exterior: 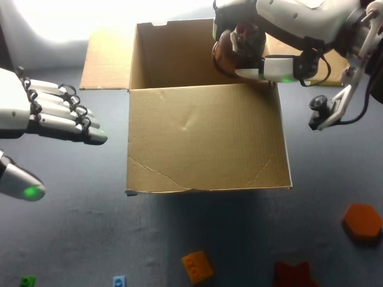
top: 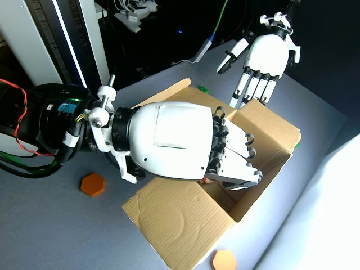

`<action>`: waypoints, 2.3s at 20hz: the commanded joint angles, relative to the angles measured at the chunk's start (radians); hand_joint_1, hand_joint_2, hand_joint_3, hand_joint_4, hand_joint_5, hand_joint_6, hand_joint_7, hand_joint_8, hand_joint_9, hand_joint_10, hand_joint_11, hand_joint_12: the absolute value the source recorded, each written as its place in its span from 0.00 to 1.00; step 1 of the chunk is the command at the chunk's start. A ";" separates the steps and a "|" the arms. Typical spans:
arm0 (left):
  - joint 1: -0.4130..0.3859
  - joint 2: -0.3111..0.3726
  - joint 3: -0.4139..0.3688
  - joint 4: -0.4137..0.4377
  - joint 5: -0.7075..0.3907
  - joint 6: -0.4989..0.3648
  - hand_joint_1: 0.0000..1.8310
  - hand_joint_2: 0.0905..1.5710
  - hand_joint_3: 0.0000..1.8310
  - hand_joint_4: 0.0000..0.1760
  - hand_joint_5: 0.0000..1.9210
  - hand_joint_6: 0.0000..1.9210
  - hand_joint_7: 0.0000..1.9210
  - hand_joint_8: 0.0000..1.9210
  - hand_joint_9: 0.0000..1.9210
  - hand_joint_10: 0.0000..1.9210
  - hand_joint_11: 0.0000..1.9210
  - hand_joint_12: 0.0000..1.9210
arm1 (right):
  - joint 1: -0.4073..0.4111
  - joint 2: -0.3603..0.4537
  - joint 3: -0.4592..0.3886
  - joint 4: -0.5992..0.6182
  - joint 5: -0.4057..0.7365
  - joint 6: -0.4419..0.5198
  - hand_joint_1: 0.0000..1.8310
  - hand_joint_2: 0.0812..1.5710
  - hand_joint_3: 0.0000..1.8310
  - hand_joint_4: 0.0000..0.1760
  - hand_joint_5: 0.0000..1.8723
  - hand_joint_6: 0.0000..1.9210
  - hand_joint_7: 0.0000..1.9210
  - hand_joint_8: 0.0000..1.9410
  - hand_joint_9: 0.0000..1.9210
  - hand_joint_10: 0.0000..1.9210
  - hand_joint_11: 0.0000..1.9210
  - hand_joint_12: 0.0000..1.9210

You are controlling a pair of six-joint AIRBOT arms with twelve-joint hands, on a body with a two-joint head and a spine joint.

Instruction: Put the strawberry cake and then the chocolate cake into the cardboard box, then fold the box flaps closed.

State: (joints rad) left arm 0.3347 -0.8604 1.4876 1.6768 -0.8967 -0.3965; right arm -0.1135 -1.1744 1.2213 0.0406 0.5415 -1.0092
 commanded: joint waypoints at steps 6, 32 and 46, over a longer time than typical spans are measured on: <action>0.035 -0.015 0.009 -0.202 0.067 0.059 0.02 0.74 0.00 0.30 0.04 0.00 0.06 0.00 0.08 0.00 0.00 0.28 | 0.006 0.012 0.000 0.002 0.132 -0.007 0.47 0.67 0.00 0.00 0.09 0.19 0.22 0.16 0.13 0.63 0.01 0.99; -0.216 -0.053 0.021 -0.170 0.121 0.152 0.00 0.75 0.00 0.37 0.04 0.00 0.06 0.00 0.05 0.00 0.00 0.24 | -0.235 0.365 -0.104 0.439 -0.038 -0.232 0.00 0.76 0.00 0.00 0.04 0.00 0.05 0.00 0.01 0.12 0.00 0.11; -0.192 -0.182 0.028 0.010 0.074 0.151 0.00 0.75 0.00 0.28 0.04 0.00 0.06 0.00 0.06 0.00 0.00 0.27 | -0.351 0.289 -0.108 0.240 -0.104 -0.126 0.00 0.78 0.00 0.00 0.03 0.01 0.05 0.00 0.01 0.08 0.00 0.04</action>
State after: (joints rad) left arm 0.1516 -1.0454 1.5124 1.7256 -0.8032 -0.2485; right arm -0.4721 -0.9024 1.1084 0.2672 0.3260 -1.1358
